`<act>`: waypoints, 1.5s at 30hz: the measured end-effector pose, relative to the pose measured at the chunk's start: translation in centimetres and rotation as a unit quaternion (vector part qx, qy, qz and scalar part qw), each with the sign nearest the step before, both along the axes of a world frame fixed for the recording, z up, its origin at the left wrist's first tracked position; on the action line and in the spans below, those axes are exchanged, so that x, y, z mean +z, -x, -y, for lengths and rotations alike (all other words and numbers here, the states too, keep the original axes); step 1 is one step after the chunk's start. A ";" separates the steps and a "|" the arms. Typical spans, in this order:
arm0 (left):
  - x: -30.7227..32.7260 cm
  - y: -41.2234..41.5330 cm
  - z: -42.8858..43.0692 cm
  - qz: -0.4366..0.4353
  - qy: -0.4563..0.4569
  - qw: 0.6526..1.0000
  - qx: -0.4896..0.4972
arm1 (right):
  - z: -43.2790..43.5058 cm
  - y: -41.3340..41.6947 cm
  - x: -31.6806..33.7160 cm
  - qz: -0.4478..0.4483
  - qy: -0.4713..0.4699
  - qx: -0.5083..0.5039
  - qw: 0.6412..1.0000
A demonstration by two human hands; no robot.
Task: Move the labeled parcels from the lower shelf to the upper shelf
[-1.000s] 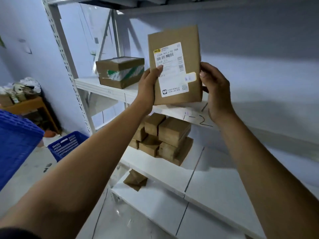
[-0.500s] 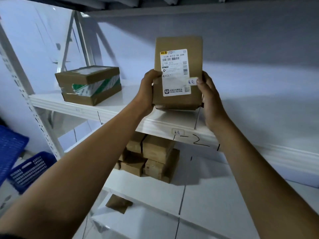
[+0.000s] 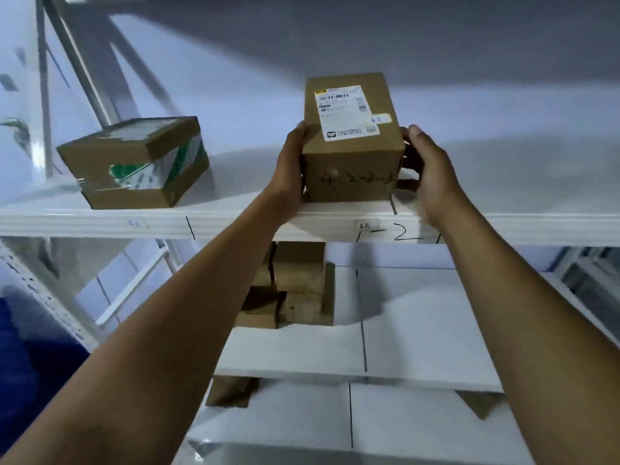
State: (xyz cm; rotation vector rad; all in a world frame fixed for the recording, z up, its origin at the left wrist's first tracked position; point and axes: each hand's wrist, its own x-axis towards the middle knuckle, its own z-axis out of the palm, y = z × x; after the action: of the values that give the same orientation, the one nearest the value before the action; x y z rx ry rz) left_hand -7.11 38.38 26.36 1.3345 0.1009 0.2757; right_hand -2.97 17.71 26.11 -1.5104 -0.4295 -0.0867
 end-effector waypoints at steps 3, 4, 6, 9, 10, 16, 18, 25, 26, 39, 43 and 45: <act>0.2 0.9 -0.1 -0.020 -0.030 0.999 -0.005 | -0.2 0.6 0.0 -0.025 0.006 -0.023 0.999; 0.1 1.0 -0.3 -0.021 -0.036 0.999 -0.010 | -0.2 0.7 0.0 -0.030 0.002 -0.031 0.999; 0.0 1.2 -0.4 -0.023 -0.052 0.998 -0.021 | -0.2 1.0 -0.1 -0.033 -0.004 -0.050 0.998; -0.2 1.4 -0.2 -0.028 -0.068 0.997 -0.029 | -0.2 1.5 0.1 -0.029 -0.014 -0.087 0.996; -0.1 1.4 -0.1 -0.029 -0.069 0.997 -0.033 | -0.1 1.6 0.1 -0.028 -0.017 -0.088 0.996; 0.1 1.3 -0.2 -0.031 -0.064 0.997 -0.028 | -0.4 1.9 0.0 -0.024 -0.030 -0.076 0.996; 0.0 1.2 -0.1 -0.030 -0.074 0.996 -0.025 | -0.4 1.7 -0.1 -0.022 -0.037 -0.080 0.996; 0.0 1.1 -0.2 -0.029 -0.083 0.996 0.015 | -0.2 0.8 -0.3 -0.025 -0.048 -0.081 0.995; 0.1 1.2 -0.2 -0.029 -0.085 0.996 0.015 | -0.3 0.7 -0.3 -0.025 -0.048 -0.077 0.996; -0.4 2.5 1.0 -0.012 -0.120 0.983 0.138 | -0.1 2.2 -0.1 0.001 -0.052 -0.118 0.992; -0.1 3.4 1.6 -0.030 -0.143 0.974 0.174 | 0.3 3.3 -0.5 0.004 0.003 -0.112 0.994; 0.2 3.7 1.3 -0.045 -0.116 0.978 0.168 | 0.9 4.1 -0.4 0.009 0.048 -0.103 0.993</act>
State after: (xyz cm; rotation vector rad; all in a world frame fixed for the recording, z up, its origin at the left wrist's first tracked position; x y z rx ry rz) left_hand -10.79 37.06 26.58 1.5611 0.3822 0.5251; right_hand -7.02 16.84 25.69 -1.6478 -0.2942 -0.2462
